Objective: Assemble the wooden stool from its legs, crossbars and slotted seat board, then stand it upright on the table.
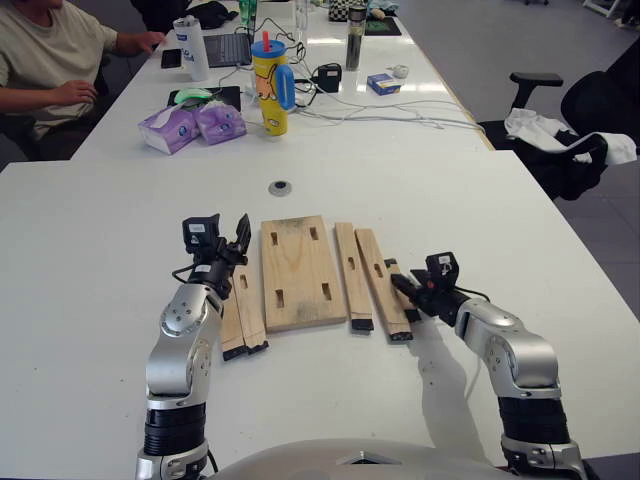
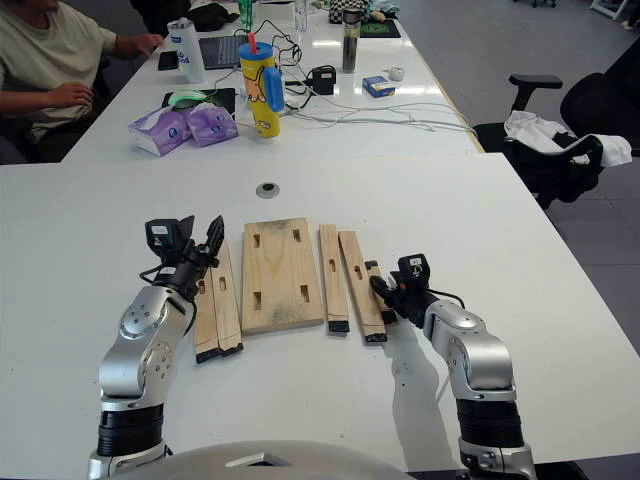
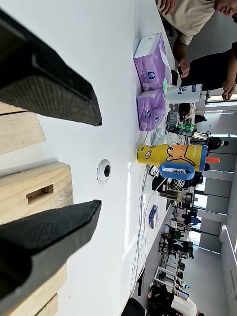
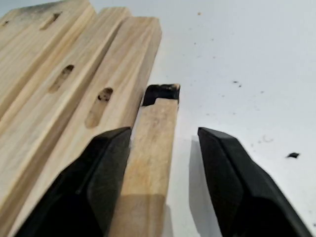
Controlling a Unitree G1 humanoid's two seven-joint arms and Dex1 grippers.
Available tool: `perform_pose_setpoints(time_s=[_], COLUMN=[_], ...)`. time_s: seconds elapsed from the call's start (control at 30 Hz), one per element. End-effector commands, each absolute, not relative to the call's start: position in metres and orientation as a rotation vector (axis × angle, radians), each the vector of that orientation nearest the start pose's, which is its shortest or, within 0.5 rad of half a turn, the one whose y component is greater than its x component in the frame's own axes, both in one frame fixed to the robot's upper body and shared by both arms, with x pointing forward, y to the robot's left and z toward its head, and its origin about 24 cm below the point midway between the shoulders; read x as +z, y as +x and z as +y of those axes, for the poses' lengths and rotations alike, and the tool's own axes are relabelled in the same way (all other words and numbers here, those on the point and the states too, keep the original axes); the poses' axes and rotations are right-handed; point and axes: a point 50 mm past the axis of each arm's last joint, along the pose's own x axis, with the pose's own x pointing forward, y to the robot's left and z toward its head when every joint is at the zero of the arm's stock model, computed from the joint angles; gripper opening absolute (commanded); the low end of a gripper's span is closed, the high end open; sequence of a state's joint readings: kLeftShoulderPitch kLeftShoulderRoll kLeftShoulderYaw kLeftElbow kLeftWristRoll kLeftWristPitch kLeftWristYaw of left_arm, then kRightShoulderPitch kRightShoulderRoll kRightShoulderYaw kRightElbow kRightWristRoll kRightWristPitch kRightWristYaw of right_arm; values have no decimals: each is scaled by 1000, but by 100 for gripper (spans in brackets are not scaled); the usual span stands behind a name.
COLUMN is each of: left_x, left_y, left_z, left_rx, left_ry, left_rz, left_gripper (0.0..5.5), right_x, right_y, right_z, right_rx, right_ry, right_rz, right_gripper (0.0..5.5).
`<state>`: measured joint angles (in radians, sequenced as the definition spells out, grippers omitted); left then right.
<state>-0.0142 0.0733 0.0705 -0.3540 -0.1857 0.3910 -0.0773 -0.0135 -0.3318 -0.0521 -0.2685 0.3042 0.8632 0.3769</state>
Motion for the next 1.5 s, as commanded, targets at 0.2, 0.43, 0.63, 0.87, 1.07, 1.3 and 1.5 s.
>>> perform_pose_setpoints(time_s=[0.2,0.43,0.63,0.87,1.07,1.3,1.5], left_x=[85,88,94,110,123,133,137], left_y=[247,250,256,273,284,296,298], left_z=[163,161,160,151,124,108,106], left_rx=[-71,-86,-98,-218,-524,-758,-810], left_ry=[-117,-116,-114,-247,-529,-708,-825], left_rz=[40,41,27,17,94,189,219], left_gripper=[281,278,278,278,278,278,278], right_x=[30,27,36,87,92,97,104], right_y=[218,215,229,268,271,262,253], right_z=[-177,-172,-180,-170,-141,-125,-113], right_rx=[397,258,107,224,540,727,816], right_ry=[-3,22,75,133,115,129,133], right_rz=[698,727,606,249,116,-20,-100], right_gripper=[254,173,131,131,131,131,131])
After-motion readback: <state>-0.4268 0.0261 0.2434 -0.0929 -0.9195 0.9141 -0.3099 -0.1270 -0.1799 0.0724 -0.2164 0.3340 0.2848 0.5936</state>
